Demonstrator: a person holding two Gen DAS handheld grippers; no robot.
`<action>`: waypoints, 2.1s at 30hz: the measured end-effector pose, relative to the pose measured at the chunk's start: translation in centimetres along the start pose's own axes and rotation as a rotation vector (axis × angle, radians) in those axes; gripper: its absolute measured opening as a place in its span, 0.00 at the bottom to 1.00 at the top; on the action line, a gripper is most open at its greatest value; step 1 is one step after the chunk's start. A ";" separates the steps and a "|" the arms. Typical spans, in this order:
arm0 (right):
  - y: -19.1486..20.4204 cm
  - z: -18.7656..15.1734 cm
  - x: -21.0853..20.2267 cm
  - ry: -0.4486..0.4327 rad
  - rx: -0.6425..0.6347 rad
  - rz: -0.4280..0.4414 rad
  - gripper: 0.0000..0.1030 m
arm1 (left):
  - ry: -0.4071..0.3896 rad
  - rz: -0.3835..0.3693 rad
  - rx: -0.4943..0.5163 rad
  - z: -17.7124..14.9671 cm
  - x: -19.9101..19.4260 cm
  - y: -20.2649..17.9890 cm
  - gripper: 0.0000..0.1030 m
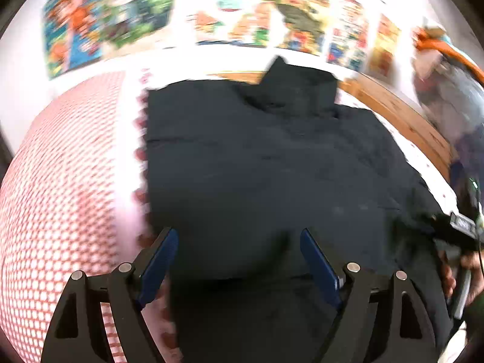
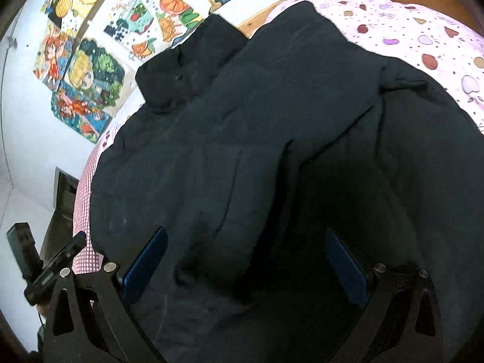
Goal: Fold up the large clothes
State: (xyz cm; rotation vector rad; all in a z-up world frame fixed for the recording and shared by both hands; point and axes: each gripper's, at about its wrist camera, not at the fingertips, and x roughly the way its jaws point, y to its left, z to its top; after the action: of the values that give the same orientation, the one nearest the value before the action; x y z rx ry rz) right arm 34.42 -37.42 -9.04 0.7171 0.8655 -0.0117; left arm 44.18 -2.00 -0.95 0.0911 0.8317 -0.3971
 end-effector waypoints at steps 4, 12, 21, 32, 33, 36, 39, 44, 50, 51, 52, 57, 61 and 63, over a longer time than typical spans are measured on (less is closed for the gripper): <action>0.8 -0.3 0.2 0.017 -0.014 -0.027 0.48 | -0.001 0.020 -0.110 -0.5 -0.1 3.2 0.80; 3.1 1.8 -4.6 -0.139 -0.137 -0.057 0.05 | -0.024 0.043 -0.175 0.4 -0.3 5.1 0.80; 3.5 8.2 -7.6 -0.351 -0.207 -0.298 0.05 | -0.037 0.084 -0.136 3.1 1.7 3.0 0.80; 6.2 7.6 -3.7 -0.341 -0.399 -0.447 0.61 | -0.113 0.081 0.039 5.7 4.6 -2.9 0.80; 6.5 7.3 -3.5 -0.337 -0.420 -0.439 0.61 | -0.119 0.072 0.063 5.7 5.0 -3.6 0.80; 7.6 6.9 -1.5 -0.280 -0.495 -0.417 0.61 | -0.101 0.080 0.162 5.3 6.9 -6.0 0.80; 7.5 6.7 1.5 -0.168 -0.518 -0.407 0.61 | -0.067 0.117 0.229 4.7 8.7 -7.4 0.80; 5.5 6.1 4.7 -0.084 -0.473 -0.401 0.65 | -0.011 0.170 0.256 3.5 11.2 -7.5 0.85; 4.6 4.9 5.8 -0.105 -0.483 -0.400 0.66 | -0.006 0.226 0.291 2.2 13.2 -8.1 0.87; 4.6 4.6 5.9 -0.113 -0.489 -0.403 0.67 | -0.007 0.228 0.292 2.1 13.3 -8.2 0.87; 4.6 4.4 5.9 -0.118 -0.492 -0.404 0.67 | -0.010 0.227 0.291 2.0 13.5 -8.2 0.87; 4.3 4.3 6.4 -0.137 -0.498 -0.398 0.69 | -0.016 0.207 0.283 1.6 13.8 -7.9 0.91; 4.3 4.1 6.6 -0.139 -0.504 -0.397 0.72 | -0.012 0.183 0.282 1.6 14.1 -7.9 0.95; 4.3 4.1 6.7 -0.139 -0.505 -0.392 0.74 | -0.013 0.168 0.274 1.6 14.1 -7.8 0.97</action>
State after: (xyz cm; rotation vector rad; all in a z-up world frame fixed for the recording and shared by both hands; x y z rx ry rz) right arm 42.91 -34.69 -9.54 0.0674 0.8189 -0.1844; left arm 50.91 -13.92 -9.64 0.4092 0.7465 -0.3509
